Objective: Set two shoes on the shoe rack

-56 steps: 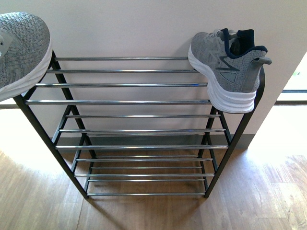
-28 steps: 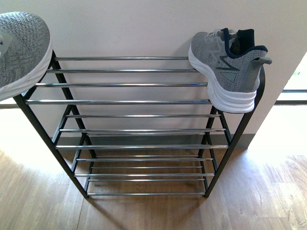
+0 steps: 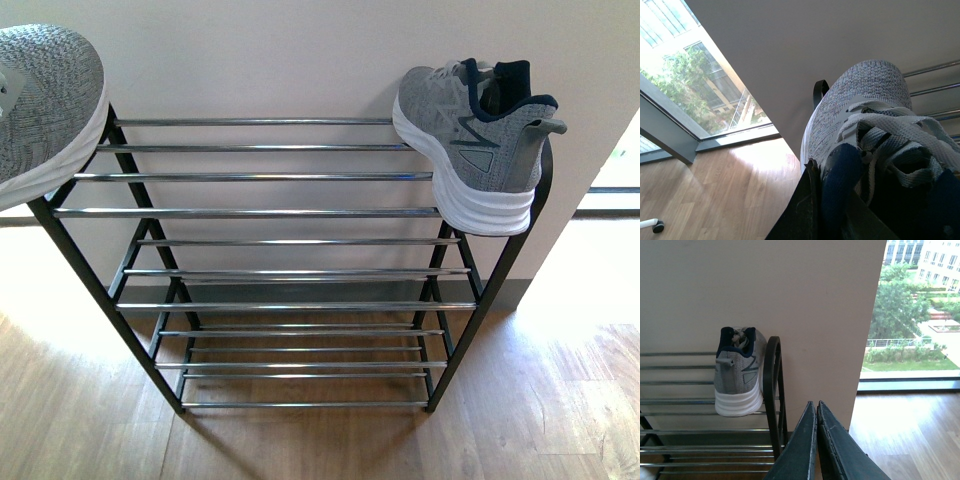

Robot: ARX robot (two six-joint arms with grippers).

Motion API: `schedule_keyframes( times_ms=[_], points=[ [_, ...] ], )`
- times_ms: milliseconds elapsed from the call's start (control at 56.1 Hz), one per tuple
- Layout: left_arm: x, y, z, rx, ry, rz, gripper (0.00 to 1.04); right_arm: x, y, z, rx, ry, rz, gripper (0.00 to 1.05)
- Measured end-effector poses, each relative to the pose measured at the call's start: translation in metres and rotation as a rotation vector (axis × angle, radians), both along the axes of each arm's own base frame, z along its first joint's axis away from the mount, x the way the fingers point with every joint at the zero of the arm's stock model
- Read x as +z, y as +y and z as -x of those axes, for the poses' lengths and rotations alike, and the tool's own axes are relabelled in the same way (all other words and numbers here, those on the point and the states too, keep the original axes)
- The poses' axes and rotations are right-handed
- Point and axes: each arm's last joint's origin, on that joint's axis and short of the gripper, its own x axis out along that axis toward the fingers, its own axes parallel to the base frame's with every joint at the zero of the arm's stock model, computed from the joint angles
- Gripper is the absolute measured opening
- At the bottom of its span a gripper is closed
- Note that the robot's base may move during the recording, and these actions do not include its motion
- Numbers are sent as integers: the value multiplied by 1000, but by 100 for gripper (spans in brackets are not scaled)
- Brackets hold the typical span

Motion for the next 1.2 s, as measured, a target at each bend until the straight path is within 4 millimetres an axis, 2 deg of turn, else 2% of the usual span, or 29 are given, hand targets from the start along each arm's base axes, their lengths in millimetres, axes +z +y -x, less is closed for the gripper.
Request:
schedule_keyframes(
  times_ms=[285, 571, 696, 981, 1088, 1124, 1195],
  points=[
    [0, 0, 0, 0, 0, 0, 2, -4, 0, 13, 0, 13, 0, 1],
    [0, 0, 0, 0, 0, 0, 2, -3, 0, 14, 0, 6, 0, 4],
    [0, 0, 0, 0, 0, 0, 2, -3, 0, 14, 0, 6, 0, 23],
    [-1, 0, 0, 27, 3, 14, 2, -3, 0, 14, 2, 5, 0, 79],
    [2, -6, -6, 161, 63, 158, 2, -3, 0, 14, -7, 7, 0, 94],
    [5, -11, -14, 162, 70, 295, 2, -3, 0, 14, -6, 7, 0, 97],
    [10, -20, -33, 165, 64, 486, 2, -3, 0, 14, -3, 6, 0, 95]
  ],
)
